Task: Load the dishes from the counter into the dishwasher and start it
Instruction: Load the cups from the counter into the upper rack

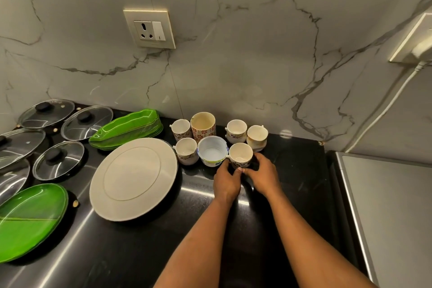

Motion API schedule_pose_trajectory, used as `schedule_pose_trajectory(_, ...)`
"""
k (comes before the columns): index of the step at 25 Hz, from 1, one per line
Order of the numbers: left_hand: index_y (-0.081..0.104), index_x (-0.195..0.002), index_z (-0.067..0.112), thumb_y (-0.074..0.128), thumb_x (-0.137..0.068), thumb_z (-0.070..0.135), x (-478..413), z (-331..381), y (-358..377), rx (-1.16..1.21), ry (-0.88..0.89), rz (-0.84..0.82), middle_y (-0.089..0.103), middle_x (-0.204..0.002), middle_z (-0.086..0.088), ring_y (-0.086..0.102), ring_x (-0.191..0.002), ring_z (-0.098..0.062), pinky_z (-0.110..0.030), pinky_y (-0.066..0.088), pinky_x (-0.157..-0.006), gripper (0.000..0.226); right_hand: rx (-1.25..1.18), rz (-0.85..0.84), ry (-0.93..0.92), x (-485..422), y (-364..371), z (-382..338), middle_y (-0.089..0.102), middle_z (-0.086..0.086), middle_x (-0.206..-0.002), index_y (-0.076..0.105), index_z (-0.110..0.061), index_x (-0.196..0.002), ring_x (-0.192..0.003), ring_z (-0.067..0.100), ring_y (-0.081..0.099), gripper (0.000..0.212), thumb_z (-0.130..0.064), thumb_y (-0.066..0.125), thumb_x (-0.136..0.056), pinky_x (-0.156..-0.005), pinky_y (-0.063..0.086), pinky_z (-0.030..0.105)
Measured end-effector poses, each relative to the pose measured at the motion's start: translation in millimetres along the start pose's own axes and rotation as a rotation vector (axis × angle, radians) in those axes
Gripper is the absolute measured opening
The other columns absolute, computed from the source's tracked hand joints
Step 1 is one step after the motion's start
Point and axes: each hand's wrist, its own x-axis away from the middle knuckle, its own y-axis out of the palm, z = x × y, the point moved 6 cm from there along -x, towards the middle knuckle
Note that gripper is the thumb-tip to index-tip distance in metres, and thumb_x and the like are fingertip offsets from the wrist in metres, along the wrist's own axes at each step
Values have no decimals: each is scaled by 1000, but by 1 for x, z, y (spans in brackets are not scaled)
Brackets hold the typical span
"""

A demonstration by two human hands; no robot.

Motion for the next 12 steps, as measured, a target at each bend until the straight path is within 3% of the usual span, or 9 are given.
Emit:
schedule_pose_trajectory(5, 62, -127, 17, 63, -94, 20, 15, 4, -2, -1, 27, -6, 67, -124, 0, 59, -117, -20, -27, 42, -91, 33, -12, 40, -11, 14, -8, 4, 66, 4, -123, 59, -15, -129, -114, 20, 59, 58, -15, 80, -75, -86, 42, 25)
schedule_pose_trajectory(10, 66, -122, 19, 68, -90, 21, 31, -3, -11, 34, 53, -20, 71, -114, 4, 63, -106, -11, -30, 49, -92, 31, -16, 27, -5, 37, -11, 4, 67, 3, -119, 60, -14, -126, -107, 13, 60, 55, -17, 81, -75, -81, 42, 22)
schedule_pose_trajectory(12, 68, -118, 21, 69, -89, 23, 39, -9, -18, 47, 46, -24, 73, -109, 4, 67, -102, -13, -39, 54, -93, 30, -18, 22, -15, 48, -9, 3, 66, 3, -120, 59, -13, -126, -103, 8, 58, 56, -19, 81, -75, -81, 42, 20)
